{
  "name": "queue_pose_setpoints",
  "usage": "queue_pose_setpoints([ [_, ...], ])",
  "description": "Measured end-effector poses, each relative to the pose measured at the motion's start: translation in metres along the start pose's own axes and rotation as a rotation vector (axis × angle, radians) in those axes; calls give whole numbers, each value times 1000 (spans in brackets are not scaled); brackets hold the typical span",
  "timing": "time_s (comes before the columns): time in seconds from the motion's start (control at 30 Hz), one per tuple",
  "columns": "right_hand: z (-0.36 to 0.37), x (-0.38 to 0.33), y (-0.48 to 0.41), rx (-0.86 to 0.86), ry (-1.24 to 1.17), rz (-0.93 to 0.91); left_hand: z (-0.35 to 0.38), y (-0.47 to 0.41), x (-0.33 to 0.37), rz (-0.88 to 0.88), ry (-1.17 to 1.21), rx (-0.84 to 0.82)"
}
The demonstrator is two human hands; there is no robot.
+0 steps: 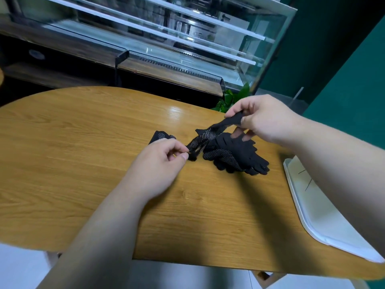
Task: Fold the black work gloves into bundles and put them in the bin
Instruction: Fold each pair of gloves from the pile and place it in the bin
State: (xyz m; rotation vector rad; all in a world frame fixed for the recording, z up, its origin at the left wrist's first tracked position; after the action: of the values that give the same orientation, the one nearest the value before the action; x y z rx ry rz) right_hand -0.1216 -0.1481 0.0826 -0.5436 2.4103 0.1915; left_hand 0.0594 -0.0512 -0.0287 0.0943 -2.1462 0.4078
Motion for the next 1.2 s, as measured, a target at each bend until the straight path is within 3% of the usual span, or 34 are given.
queue_pose_setpoints([
  [0.13, -8, -1, -8, 164, 333, -96, 0, 0, -3, -19, -20, -10],
  [0.27, 16, 14, 13, 189, 360, -187, -1, 0, -6, -43, -77, -20],
  [0.33, 44, 27, 32, 75, 446, -227, 0, 0, -9, -70, -104, -46],
  [0.5, 121, 61, 86, -413, 499, -247, 3, 1, -11, -104, -178, -90],
  [0.73, 130, 56, 101, -517, 334, -189, 4, 1, -21, -148, -199, -86],
  [0.9, 115, 53, 86, -407, -4, -12, -5, -6, -52, -237, -328, -15],
  [1.03, 110, 57, 70, -283, -23, 58, -1, -8, -71, -293, -553, -30],
  [1.2, 113, 63, 63, -248, -6, 100, 5, -16, -79, -336, -679, 6],
])
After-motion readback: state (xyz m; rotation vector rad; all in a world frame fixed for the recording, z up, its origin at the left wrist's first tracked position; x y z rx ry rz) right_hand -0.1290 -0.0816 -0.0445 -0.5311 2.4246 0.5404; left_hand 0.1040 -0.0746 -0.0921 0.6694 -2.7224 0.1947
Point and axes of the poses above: each hand's wrist, its own y-axis away from the middle knuckle, its own z-axis out of the palm, x = y × z, the point moved 8 cm from there along -y, towards the middle knuckle, and after that the axes turned 6 degrees about -y, right-handed, at the moved point
